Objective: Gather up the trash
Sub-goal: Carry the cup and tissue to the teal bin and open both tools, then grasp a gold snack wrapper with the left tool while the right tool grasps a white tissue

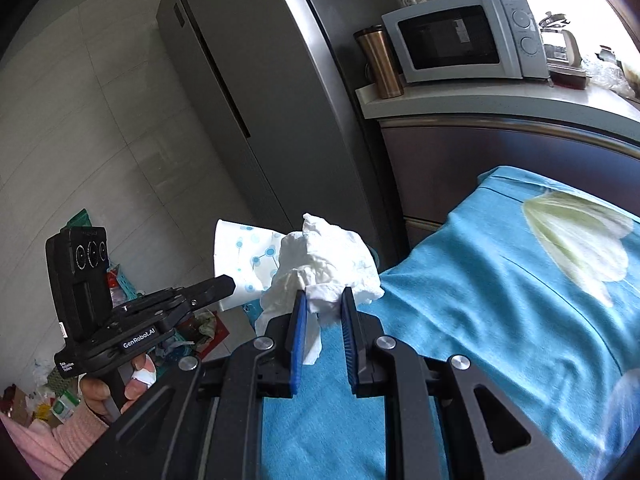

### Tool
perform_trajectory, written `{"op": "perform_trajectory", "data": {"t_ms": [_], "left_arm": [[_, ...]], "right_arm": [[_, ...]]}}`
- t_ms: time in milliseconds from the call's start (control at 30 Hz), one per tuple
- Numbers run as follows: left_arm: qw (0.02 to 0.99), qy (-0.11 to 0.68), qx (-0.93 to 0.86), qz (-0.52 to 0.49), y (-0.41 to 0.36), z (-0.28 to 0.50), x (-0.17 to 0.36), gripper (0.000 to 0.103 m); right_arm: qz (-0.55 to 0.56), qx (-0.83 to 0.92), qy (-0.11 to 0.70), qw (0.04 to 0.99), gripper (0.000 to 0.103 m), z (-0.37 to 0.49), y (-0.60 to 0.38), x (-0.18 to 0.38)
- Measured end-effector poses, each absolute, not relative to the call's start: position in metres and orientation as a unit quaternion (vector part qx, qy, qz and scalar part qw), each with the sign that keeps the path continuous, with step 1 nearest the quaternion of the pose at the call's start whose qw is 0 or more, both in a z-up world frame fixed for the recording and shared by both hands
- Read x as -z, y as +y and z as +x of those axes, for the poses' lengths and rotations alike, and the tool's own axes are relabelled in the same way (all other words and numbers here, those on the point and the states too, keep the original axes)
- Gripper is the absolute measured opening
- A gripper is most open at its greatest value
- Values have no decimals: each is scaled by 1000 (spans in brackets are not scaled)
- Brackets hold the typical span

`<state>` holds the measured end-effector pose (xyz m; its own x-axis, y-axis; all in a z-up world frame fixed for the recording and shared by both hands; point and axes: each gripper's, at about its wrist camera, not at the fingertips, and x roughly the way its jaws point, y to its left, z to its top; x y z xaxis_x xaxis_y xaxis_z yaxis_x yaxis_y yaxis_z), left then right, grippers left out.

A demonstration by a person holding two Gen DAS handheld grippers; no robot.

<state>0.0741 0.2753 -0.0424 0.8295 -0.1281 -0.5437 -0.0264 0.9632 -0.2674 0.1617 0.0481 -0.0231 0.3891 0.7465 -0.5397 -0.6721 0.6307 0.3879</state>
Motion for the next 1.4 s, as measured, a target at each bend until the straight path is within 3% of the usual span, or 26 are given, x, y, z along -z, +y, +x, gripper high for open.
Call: {"op": "perform_trajectory", "data": {"t_ms": [667, 1100, 1267, 1400], "left_arm": [[918, 363, -42, -153, 326, 118, 109, 4], [916, 366, -53, -157, 324, 124, 122, 5], [925, 347, -46, -148, 312, 114, 108, 10], [934, 329, -28, -139, 294, 106, 92, 18]], "right_arm": [[-40, -417, 434, 797, 16, 221, 177, 67], [-31, -408, 467, 784, 29, 235, 182, 86], [-8, -412, 455, 789, 31, 225, 162, 83], [12, -424, 431, 797, 37, 208, 134, 66]]}}
